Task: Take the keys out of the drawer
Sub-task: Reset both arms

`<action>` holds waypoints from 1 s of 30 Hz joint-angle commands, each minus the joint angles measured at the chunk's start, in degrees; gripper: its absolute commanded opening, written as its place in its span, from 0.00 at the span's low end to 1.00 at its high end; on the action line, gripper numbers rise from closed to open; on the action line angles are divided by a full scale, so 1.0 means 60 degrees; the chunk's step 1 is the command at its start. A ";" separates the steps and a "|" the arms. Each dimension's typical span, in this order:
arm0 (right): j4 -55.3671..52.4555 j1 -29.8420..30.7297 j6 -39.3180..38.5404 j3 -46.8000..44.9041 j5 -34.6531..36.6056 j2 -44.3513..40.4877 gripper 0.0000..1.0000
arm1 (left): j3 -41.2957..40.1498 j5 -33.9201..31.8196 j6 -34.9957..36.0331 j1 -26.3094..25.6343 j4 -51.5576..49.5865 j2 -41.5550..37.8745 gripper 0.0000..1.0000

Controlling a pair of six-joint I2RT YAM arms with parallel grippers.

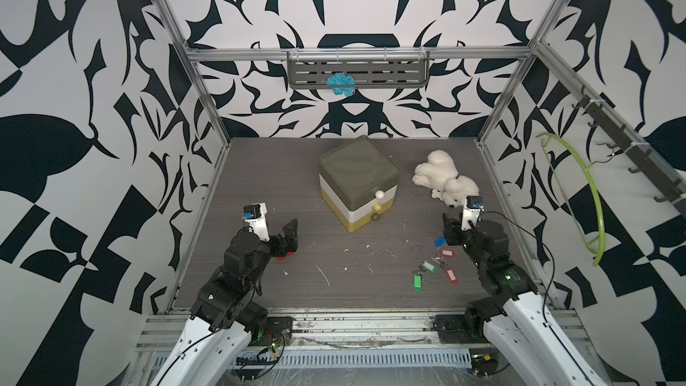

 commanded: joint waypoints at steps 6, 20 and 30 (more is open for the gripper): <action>0.4277 -0.0766 -0.0880 -0.0869 -0.0559 0.2321 0.55 | -0.0504 -0.1724 0.1197 0.0029 -0.0719 -0.1264 0.99; 0.8812 -0.2361 -0.0358 -0.1003 -0.1847 0.6770 0.53 | -0.1091 -0.2176 0.2212 0.0029 0.1768 0.0212 0.99; 1.1704 -0.2759 -0.0238 -0.1462 -0.2061 0.8906 0.52 | -0.1995 -0.1249 0.2687 0.1596 0.5101 0.2540 0.99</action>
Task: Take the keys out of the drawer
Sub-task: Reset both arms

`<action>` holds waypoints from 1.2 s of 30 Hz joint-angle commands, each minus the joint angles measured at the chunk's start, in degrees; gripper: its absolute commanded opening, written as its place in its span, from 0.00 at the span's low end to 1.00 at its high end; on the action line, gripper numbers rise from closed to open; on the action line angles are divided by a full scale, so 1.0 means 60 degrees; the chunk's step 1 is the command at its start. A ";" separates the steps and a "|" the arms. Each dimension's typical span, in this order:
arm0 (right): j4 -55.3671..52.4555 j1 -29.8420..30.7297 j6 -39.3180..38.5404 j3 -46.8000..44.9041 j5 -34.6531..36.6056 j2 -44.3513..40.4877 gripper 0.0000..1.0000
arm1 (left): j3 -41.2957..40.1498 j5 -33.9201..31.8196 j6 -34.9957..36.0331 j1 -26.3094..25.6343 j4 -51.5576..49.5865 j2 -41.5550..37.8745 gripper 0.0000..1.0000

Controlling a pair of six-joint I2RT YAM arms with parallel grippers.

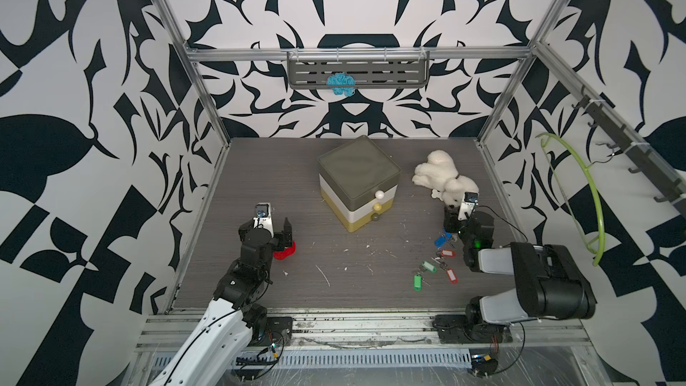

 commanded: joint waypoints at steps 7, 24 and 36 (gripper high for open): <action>0.0664 -0.0010 0.0167 0.0483 -0.0156 0.0510 0.53 | -0.0464 0.1023 -0.0190 0.1957 0.4850 0.3552 0.99; 0.0186 0.0122 0.0130 0.0803 0.0030 0.0575 0.86 | 0.0926 0.2598 0.0724 0.2238 0.6774 0.7573 0.99; 0.0128 0.0122 0.0117 0.0790 0.0027 0.0529 0.86 | -0.0273 0.5000 -0.0274 0.4162 1.1043 0.9307 0.99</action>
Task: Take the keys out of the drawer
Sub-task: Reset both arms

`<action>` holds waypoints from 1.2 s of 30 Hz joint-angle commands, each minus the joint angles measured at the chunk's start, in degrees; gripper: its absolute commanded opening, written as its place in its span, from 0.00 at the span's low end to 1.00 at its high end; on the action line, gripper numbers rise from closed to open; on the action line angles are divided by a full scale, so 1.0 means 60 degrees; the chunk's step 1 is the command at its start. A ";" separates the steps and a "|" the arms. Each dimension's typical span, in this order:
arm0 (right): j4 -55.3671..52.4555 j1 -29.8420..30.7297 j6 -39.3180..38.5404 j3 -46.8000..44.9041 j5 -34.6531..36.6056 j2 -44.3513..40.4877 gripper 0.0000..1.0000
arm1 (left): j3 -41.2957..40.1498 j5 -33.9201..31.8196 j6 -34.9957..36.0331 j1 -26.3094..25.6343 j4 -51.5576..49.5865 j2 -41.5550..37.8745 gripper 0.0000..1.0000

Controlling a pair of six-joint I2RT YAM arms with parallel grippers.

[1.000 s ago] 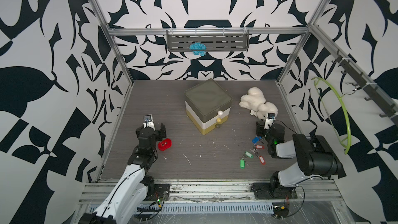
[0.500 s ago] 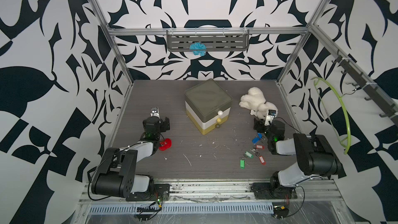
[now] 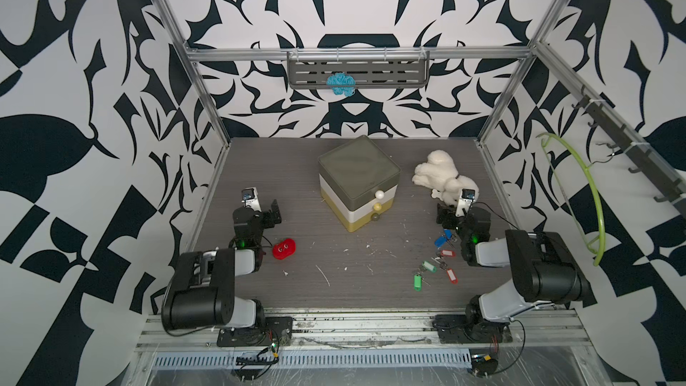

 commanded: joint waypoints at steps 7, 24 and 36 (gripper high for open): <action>0.0097 0.0079 -0.0053 0.0282 0.0122 -0.0062 0.87 | 0.0945 0.1446 -0.0047 0.0049 -0.0328 0.0798 0.99; -0.0694 0.0733 -0.0494 0.0701 0.1156 -0.0040 0.99 | 0.0989 0.1190 0.0184 -0.0155 -0.0594 0.0676 0.99; -0.0610 0.0891 -0.0604 0.0617 0.1418 -0.0110 0.99 | 0.0989 0.1179 0.0186 -0.0156 -0.0557 0.0685 0.99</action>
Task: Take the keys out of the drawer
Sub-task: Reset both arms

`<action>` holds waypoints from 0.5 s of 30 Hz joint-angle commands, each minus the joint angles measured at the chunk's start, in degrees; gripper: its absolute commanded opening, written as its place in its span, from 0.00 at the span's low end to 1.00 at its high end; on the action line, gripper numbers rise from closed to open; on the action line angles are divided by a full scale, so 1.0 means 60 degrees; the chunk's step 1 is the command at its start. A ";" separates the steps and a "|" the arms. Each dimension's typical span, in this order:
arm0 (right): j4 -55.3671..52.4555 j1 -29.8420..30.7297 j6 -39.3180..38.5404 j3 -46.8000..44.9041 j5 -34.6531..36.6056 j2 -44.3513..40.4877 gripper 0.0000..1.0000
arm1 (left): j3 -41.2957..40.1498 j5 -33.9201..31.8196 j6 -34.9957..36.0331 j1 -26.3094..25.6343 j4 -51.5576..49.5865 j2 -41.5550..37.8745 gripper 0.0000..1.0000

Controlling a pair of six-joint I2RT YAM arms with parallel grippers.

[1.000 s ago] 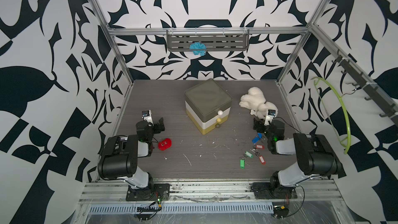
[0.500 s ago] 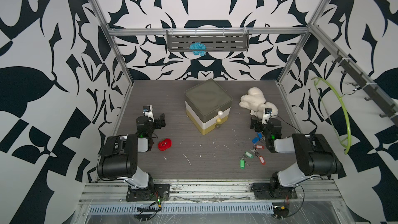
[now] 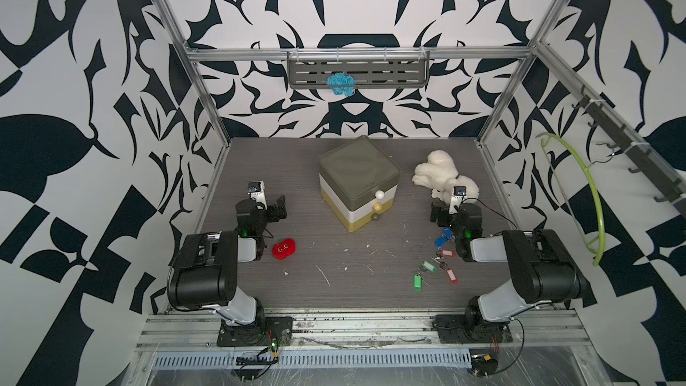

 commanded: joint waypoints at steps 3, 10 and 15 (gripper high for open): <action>0.0210 0.0043 -0.0120 0.0133 0.0147 -0.0110 0.99 | -0.0006 -0.0013 0.0157 -0.0021 -0.0147 -0.0113 0.99; 0.0223 0.0053 -0.0106 0.0129 0.0149 -0.0093 0.99 | -0.0008 -0.0011 0.0155 -0.0016 -0.0145 -0.0129 0.99; 0.0146 0.0114 -0.0239 0.0222 0.0182 -0.0013 0.99 | -0.0014 -0.0018 0.0167 -0.0020 -0.0097 -0.0103 0.99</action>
